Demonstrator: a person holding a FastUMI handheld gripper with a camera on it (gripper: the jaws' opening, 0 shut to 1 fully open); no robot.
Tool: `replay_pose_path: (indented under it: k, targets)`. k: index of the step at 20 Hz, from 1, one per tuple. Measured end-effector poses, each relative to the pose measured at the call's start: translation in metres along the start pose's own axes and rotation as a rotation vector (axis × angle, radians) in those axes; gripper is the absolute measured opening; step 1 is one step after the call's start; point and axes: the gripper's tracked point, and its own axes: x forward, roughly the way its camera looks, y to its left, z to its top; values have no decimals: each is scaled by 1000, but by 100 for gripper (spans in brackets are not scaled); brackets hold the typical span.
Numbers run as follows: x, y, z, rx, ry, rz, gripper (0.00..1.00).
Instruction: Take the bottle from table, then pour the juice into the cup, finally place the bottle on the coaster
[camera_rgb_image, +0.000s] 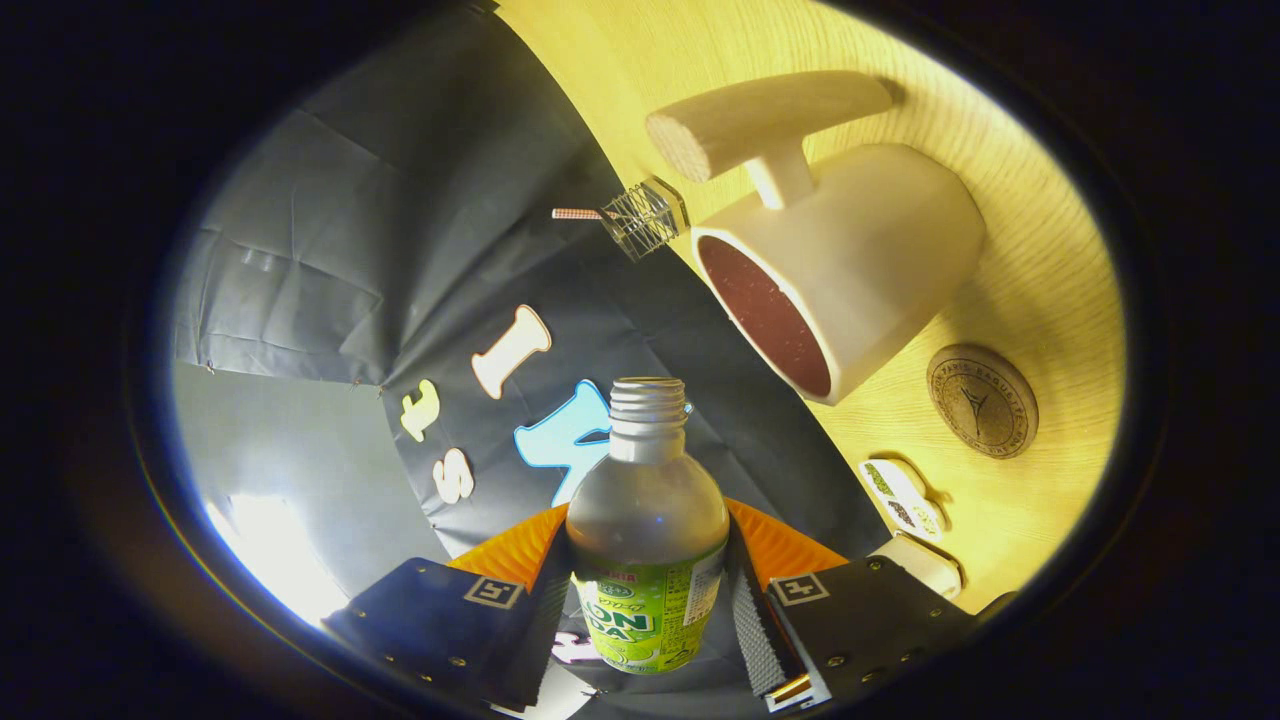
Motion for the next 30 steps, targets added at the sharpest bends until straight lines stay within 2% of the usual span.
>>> replay_pose_path:
  k: [5, 10, 14, 18, 23, 30]
  targets:
    - [-1, -4, -4, -52, 13, -10, 75]
    - [-4, -11, -3, -192, 32, -43, 75]
    - [-3, -18, 4, -342, 47, -74, 75]
    - [-1, -20, 5, -554, 74, -120, 75]
    - [1, -8, 3, -721, 85, -85, 75]
    - [-2, 2, -14, -984, 128, -84, 75]
